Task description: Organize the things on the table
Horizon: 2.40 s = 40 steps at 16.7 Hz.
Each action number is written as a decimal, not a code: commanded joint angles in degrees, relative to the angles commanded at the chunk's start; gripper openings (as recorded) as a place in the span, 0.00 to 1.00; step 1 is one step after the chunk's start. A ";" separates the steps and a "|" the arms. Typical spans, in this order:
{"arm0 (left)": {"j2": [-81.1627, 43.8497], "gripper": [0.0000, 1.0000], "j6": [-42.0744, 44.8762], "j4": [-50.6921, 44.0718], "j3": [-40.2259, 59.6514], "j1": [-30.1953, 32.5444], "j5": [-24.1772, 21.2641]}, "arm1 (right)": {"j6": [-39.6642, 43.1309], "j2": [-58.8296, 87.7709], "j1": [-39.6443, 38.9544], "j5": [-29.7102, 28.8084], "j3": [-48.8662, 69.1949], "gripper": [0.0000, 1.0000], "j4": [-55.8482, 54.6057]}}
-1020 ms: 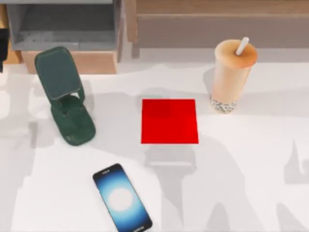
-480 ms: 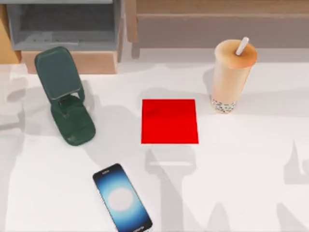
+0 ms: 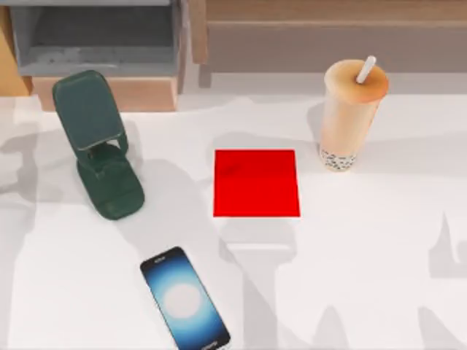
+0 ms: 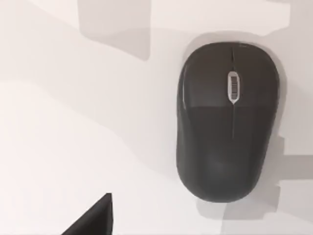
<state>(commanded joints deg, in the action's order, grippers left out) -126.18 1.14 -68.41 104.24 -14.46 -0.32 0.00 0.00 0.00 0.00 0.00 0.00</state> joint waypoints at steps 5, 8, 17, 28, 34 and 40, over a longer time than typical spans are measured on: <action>-3.08 1.00 0.18 12.06 -8.26 -0.12 -0.03 | 0.00 0.00 0.00 0.00 0.00 1.00 0.00; -3.70 1.00 0.22 13.55 -9.56 -0.15 -0.04 | 0.00 0.00 0.00 0.00 0.00 1.00 0.00; -3.70 0.47 0.22 13.55 -9.56 -0.15 -0.04 | 0.00 0.00 0.00 0.00 0.00 1.00 0.00; -3.70 0.00 0.22 13.55 -9.56 -0.15 -0.04 | 0.00 0.00 0.00 0.00 0.00 1.00 0.00; -3.16 0.00 0.31 12.52 -8.60 -0.05 0.07 | 0.00 0.00 0.00 0.00 0.00 1.00 0.00; -0.30 0.00 0.29 -2.38 2.18 0.12 0.10 | 0.00 0.00 0.00 0.00 0.00 1.00 0.00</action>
<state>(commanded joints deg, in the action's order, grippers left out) -126.48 1.42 -70.80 106.42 -14.34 -0.21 0.00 0.00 0.00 0.00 0.00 0.00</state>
